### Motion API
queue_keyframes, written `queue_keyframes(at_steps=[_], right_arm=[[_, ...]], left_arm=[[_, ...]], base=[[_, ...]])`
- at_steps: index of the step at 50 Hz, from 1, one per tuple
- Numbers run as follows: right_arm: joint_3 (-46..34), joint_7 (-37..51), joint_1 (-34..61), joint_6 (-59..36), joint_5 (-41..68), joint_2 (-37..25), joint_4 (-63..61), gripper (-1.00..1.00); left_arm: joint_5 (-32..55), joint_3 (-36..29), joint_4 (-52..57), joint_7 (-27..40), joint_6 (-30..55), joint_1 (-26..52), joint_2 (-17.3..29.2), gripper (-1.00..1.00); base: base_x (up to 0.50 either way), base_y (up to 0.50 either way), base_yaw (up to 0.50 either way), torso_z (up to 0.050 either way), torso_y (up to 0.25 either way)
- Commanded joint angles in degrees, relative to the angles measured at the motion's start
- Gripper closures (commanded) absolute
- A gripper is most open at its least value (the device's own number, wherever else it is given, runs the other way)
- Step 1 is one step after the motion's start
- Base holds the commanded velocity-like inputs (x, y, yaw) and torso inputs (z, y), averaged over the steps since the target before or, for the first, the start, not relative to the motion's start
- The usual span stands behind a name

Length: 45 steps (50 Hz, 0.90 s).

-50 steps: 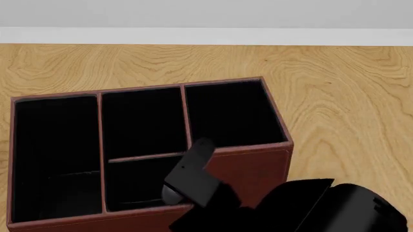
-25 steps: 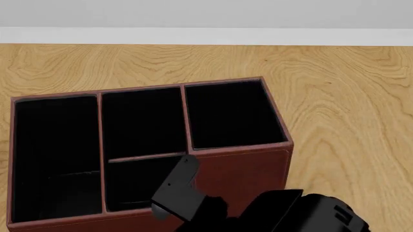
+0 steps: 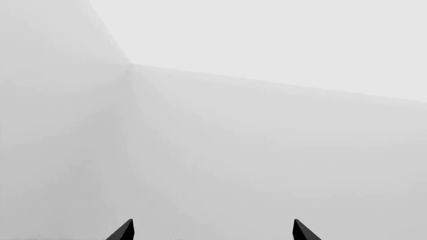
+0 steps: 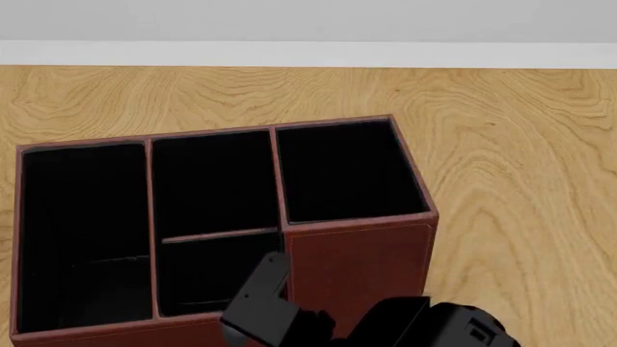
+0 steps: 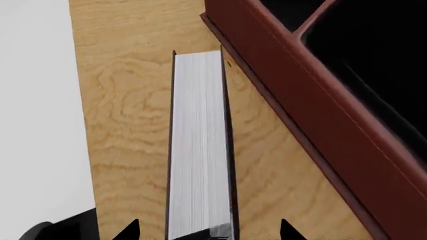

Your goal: Pick up the book and place it in the right compartment of the caddy.

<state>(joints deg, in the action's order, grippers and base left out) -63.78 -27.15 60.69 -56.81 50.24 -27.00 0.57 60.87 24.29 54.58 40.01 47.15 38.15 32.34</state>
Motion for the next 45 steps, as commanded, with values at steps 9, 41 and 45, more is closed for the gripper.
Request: queue_keyframes(at_steps=[9,41,45], right_arm=[[-2.3,-1.2,-1.4,1.4,-1.7,1.2,3.0,-1.0],[-0.6,0.3,-1.1,0.6,0.4,-0.5,-0.4,1.0],[0.8,1.4,-0.5,-0.1,1.8,-1.6,-2.7,1.0]], left_arm=[[-2.6,-0.3,-0.9,-1.7,-2.1,-2.4,-0.5,-1.0],[-1.6,-0.6,-0.7,-0.5,-2.6,-2.5,0.4,-1.0],[-1.5,-0.7,-0.7,-0.3,-2.7,-2.4,0.4,-1.0]], base=[[0.0,0.0,0.0,0.0,0.0],[0.0,0.0,0.0,0.0,0.0],[0.0,0.0,0.0,0.0,0.0]])
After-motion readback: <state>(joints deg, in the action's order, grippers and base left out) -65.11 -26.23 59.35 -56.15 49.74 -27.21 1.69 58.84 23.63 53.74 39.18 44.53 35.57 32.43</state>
